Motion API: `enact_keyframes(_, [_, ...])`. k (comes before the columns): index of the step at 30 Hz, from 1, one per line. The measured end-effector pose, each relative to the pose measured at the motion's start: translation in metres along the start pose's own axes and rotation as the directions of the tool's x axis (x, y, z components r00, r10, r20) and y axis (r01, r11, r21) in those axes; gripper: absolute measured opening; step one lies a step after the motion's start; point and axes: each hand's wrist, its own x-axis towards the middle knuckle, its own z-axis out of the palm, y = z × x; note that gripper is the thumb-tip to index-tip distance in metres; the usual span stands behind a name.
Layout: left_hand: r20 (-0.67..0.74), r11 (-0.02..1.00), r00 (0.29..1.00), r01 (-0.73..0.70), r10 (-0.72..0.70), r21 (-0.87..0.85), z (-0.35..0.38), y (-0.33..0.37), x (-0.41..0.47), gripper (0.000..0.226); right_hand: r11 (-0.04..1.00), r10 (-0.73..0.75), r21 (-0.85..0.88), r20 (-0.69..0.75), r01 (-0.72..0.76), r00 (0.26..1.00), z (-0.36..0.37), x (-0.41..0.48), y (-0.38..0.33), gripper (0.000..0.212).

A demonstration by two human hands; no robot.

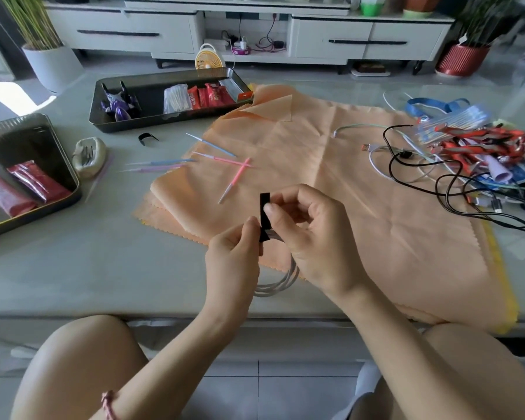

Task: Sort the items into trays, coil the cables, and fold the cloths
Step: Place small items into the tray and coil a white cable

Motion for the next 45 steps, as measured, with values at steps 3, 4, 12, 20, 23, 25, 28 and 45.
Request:
enact_keyframes(3, [-0.020,0.997,0.998,-0.059,0.061,0.057,0.000,-0.001,-0.002,0.054,1.000,-0.010,0.004,0.043,0.010,0.999,0.001,-0.008,0.000,0.020])
enact_keyframes(4, [-0.020,0.994,0.996,-0.083,0.085,0.068,-0.001,-0.002,-0.004,0.054,0.997,0.018,0.073,0.057,-0.022,0.998,0.002,-0.009,-0.001,0.021])
enact_keyframes(12, [0.004,0.996,0.997,-0.078,0.078,-0.049,-0.002,0.000,0.000,0.051,0.957,0.243,0.089,0.273,-0.276,0.931,-0.009,-0.018,0.002,0.009])
enact_keyframes(20, [0.044,0.991,0.996,-0.076,0.081,-0.108,-0.005,0.001,0.002,0.050,0.978,0.040,-0.210,0.246,0.013,0.968,-0.004,-0.017,0.007,0.010])
enact_keyframes(23, [0.080,0.986,0.996,-0.036,0.049,-0.161,-0.005,0.004,0.003,0.045,0.943,-0.076,-0.292,0.281,0.160,0.957,-0.013,-0.011,0.008,0.010])
enact_keyframes(25, [0.112,0.982,0.994,0.001,0.020,-0.191,-0.004,0.005,0.004,0.042,0.920,-0.111,-0.326,0.310,0.216,0.944,-0.019,-0.007,0.008,0.011])
enact_keyframes(28, [0.107,0.983,0.994,0.004,0.016,-0.185,-0.004,0.005,0.003,0.041,0.904,-0.140,-0.345,0.318,0.252,0.938,-0.019,-0.009,0.009,0.010])
enact_keyframes(45, [0.103,0.965,0.961,-0.251,0.258,-0.074,0.001,0.002,-0.006,0.042,0.928,0.331,0.001,0.459,-0.373,0.824,-0.023,-0.002,0.008,0.017])
